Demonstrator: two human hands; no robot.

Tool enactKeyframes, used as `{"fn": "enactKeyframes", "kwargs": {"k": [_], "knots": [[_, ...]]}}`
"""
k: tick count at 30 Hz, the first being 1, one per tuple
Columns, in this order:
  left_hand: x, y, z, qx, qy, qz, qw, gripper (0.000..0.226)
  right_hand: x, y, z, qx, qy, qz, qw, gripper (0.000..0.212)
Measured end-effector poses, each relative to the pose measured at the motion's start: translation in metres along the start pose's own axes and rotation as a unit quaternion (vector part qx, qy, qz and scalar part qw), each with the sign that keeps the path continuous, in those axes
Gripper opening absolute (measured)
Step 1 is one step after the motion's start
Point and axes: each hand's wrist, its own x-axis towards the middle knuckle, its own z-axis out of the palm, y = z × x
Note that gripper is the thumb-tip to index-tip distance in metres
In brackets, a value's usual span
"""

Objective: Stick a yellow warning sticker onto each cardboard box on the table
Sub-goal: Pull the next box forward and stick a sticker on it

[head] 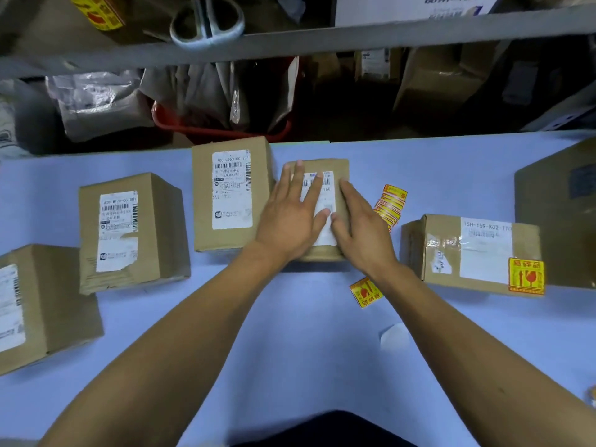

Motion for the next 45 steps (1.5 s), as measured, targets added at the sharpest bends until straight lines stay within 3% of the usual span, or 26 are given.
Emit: {"fn": "enactKeyframes", "kwargs": {"k": [3,6,10,13,16,19,22,29,35,41,45], "knots": [[-0.011,0.001,0.003,-0.028,0.009,0.0,1.0,0.069,-0.011,0.004,0.004,0.011,-0.001,-0.002,1.0,0.059],[-0.01,0.006,-0.001,-0.143,0.038,-0.041,0.988,0.068,-0.009,0.008,0.008,0.1,-0.006,0.042,0.994,0.067],[-0.002,0.017,-0.011,-0.389,0.039,-0.184,0.902,0.085,0.009,0.002,0.009,0.32,0.01,0.169,0.932,0.073],[-0.001,0.014,-0.006,-0.457,0.072,-0.224,0.858,0.088,0.02,0.003,0.009,0.389,-0.008,0.18,0.903,0.069],[-0.002,0.004,0.003,-0.518,0.051,-0.274,0.808,0.073,0.024,0.007,0.012,0.401,-0.043,0.171,0.899,0.067],[-0.009,-0.003,0.02,-0.605,0.033,-0.257,0.752,0.035,0.024,0.01,0.017,0.4,-0.062,0.159,0.901,0.065],[-0.013,-0.003,0.025,-0.659,0.028,-0.242,0.712,0.035,0.024,0.013,0.023,0.406,-0.062,0.161,0.897,0.069],[-0.012,0.002,0.021,-0.686,0.026,-0.248,0.683,0.037,0.023,0.014,0.027,0.42,-0.062,0.172,0.889,0.072],[-0.049,0.014,0.014,-0.688,0.039,-0.247,0.681,0.037,-0.013,-0.001,0.024,0.45,-0.048,0.175,0.875,0.074],[-0.115,0.028,0.016,-0.698,0.052,-0.247,0.671,0.04,-0.074,-0.013,0.025,0.406,-0.08,0.169,0.894,0.08],[-0.162,0.036,0.028,-0.686,0.053,-0.25,0.681,0.035,-0.118,-0.012,0.035,0.37,-0.108,0.172,0.907,0.078]]}}
